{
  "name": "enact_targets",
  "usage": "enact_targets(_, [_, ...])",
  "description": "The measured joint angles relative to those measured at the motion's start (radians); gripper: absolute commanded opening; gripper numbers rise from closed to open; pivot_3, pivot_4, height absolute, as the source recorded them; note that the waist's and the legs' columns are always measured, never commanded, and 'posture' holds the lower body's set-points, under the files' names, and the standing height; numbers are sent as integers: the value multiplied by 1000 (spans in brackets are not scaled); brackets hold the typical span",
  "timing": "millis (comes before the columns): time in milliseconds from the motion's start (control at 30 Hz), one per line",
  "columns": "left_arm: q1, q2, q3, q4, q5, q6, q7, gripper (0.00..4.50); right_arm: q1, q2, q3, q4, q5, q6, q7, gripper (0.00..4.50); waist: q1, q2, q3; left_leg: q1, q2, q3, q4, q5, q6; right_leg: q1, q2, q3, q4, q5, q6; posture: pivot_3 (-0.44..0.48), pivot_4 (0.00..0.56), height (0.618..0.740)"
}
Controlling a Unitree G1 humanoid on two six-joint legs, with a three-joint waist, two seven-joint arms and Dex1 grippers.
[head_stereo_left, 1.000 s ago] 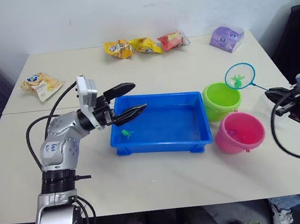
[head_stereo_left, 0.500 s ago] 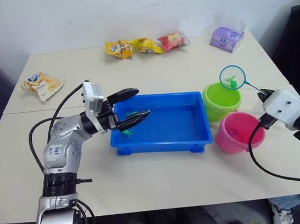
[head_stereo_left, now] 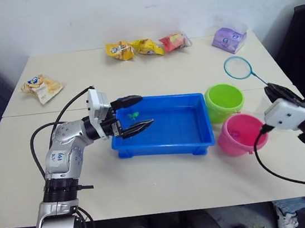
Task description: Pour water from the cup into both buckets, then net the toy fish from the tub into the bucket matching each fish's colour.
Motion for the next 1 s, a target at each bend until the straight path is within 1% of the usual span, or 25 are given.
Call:
enact_targets(33, [12, 18, 11, 3, -4, -1, -15, 4437, -24, 11, 11, -48, 123, 78, 58, 0, -1, 0, 0, 1, 0, 0, 0, 0, 0, 0, 0, 0, 1, 0, 0, 0, 150, 740])
enact_targets(100, [31, 74, 32, 34, -5, 0, -55, 4437, -55, -8, 57, -138, 294, 230, 165, 0, 2, 0, 0, 1, 1, -2, 0, 0, 0, 0, 0, -2, 1, -1, -1, 0, 150, 740])
enact_targets(200, [39, 145, 85, 106, -4, -20, -87, 4437, -129, -56, 150, -191, 421, 446, 259, 0, 8, 0, 0, 0, 0, -2, 0, -1, 2, 1, -2, -2, 0, -1, -1, 0, 150, 740])
enact_targets(267, [36, 172, 119, 143, -3, -36, -96, 4437, -177, -64, 203, -204, 460, 571, 279, 0, 11, 0, 0, -1, -1, -3, 0, -2, 4, 1, -3, -3, -2, -1, -1, 0, 150, 740])
enact_targets(367, [39, 207, 149, 199, 3, -62, -104, 4437, -270, -53, 313, -214, 480, 759, 269, 0, 14, 0, 0, -2, -1, -3, 0, -2, 5, 0, -4, -3, -3, -1, -1, 0, 150, 740])
enact_targets(467, [65, 236, 164, 235, 20, -81, -109, 4437, -332, 15, 409, -209, 492, 914, 235, 0, 9, 0, 0, -3, -1, -3, -1, -2, 5, -1, -4, -3, -3, -1, -1, 0, 150, 740])
enact_targets(533, [86, 253, 168, 240, 26, -89, -117, 4437, -368, 35, 469, -183, 479, 981, 219, 0, 8, 0, 0, -5, -1, -3, 0, -2, 5, -2, -4, -3, -3, -1, -1, 0, 150, 740])
enact_targets(700, [94, 275, 183, 259, 30, -97, -128, 4437, -472, 82, 527, -89, 408, 1062, 171, 0, 8, 0, 0, -5, -1, -3, 0, -3, 5, -3, -4, -3, -3, -1, -1, 0, 150, 740])
enact_targets(800, [89, 278, 175, 255, 37, -95, -143, 4437, -550, 157, 577, -16, 362, 1098, 138, 0, 4, 0, 0, -5, -1, -2, 0, -3, 5, -4, -4, -3, -2, -1, -1, 0, 150, 740])
enact_targets(900, [85, 278, 167, 241, 40, -93, -144, 4437, -579, 202, 626, 28, 334, 1124, 128, 0, 4, 0, 0, -5, -1, -2, -1, -2, 5, -5, -4, -3, -1, -1, -1, 0, 150, 740])
enact_targets(1000, [78, 278, 160, 236, 42, -92, -145, 4437, -605, 252, 637, 62, 331, 1143, 129, 0, 4, 0, 0, -6, -1, -2, 0, -2, 5, -5, -4, -3, 0, -1, -1, 0, 150, 740])
